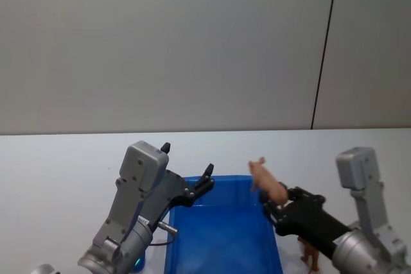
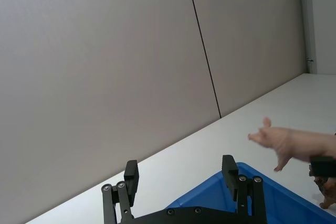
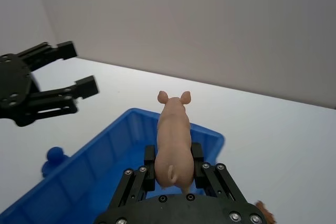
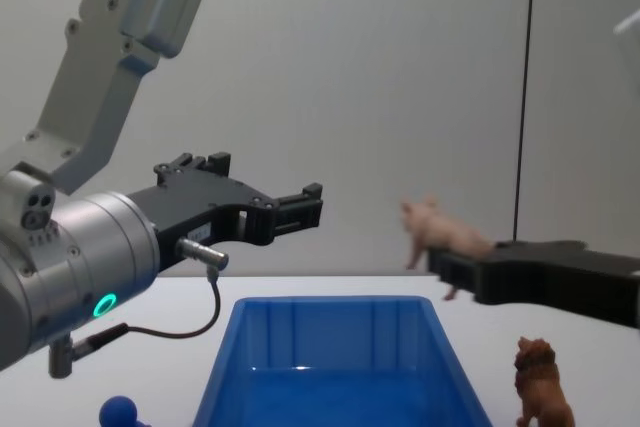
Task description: Pick up the two dolls from the table and place them into the box.
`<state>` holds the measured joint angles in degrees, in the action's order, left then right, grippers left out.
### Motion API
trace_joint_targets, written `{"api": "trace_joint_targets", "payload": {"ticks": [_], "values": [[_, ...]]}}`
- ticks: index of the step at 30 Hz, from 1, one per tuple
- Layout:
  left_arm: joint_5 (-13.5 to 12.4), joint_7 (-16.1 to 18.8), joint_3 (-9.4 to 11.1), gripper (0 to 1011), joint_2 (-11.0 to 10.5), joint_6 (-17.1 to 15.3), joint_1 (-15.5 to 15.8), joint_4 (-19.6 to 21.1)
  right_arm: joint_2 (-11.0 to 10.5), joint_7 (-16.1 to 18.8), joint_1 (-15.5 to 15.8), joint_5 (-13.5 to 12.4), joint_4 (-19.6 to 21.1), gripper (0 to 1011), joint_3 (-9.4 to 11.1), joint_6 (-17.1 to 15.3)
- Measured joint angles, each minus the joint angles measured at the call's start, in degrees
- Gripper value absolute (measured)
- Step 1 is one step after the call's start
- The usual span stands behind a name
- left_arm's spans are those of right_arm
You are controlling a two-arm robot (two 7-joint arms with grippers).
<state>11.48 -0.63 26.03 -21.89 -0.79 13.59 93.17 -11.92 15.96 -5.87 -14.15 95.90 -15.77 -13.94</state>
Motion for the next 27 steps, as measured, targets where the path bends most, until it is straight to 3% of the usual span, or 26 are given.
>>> {"api": "trace_joint_targets", "payload": {"ticks": [6,16,27], "values": [[0.00,0.00,0.00,1002,0.00,0.00,0.00,0.00,1.85,5.08,-2.87,0.00,-3.01,379,-1.19,-1.93],[0.00,0.00,0.00,1002,0.00,0.00,0.00,0.00,3.66,8.91,-5.85,0.74,-6.85,420,-2.41,-4.30],[0.00,0.00,0.00,1002,0.00,0.00,0.00,0.00,4.24,9.32,-7.17,2.17,-8.67,791,-2.97,-5.70]]}}
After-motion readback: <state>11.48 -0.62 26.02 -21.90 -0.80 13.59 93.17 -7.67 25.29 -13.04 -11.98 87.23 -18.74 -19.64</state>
